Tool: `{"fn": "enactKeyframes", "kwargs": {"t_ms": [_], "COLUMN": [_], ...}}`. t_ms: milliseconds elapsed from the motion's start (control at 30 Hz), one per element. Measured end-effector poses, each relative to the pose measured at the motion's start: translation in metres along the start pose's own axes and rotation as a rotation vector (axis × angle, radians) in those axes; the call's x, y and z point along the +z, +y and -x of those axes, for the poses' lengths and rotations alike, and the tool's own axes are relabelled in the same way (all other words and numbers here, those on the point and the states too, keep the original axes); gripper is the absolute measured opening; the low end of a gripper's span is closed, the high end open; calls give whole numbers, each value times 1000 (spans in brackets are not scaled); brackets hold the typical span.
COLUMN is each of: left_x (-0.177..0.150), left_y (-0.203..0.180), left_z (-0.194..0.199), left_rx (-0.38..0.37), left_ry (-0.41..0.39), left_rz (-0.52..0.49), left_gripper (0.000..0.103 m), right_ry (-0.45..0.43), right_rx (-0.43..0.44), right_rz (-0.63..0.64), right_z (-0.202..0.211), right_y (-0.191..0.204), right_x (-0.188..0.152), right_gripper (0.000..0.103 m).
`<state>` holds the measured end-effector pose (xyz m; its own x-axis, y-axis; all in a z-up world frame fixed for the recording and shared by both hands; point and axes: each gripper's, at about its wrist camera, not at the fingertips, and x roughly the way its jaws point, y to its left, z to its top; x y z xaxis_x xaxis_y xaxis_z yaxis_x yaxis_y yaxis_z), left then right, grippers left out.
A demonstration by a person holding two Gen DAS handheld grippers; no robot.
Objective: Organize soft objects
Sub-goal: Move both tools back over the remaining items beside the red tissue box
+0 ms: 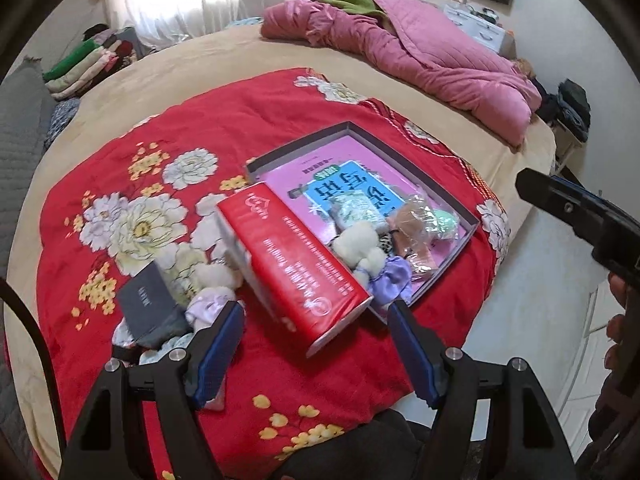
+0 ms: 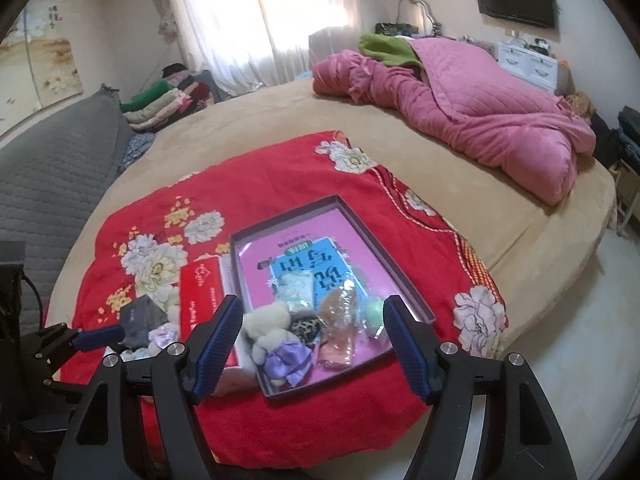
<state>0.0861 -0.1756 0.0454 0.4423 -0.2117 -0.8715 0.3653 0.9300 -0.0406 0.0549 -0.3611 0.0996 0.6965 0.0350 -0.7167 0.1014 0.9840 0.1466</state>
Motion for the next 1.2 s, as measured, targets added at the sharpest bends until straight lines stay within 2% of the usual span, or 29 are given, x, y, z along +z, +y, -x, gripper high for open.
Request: {"fn": "enactKeyframes", "kwargs": {"t_ms": [833, 1200], "left_x": [-42, -63], "left_y": [86, 153], "left_z": [41, 68], "left_rx": [39, 103], "left_ry": [-36, -69], "left_rz": [190, 323], "left_gripper": [73, 74], "right_ry": [-9, 6], "right_rx": [40, 95], "right_rz": [113, 188], "right_z": [9, 4], "right_y": [68, 110], "right_x": [-6, -15], "right_gripper": [74, 74]}}
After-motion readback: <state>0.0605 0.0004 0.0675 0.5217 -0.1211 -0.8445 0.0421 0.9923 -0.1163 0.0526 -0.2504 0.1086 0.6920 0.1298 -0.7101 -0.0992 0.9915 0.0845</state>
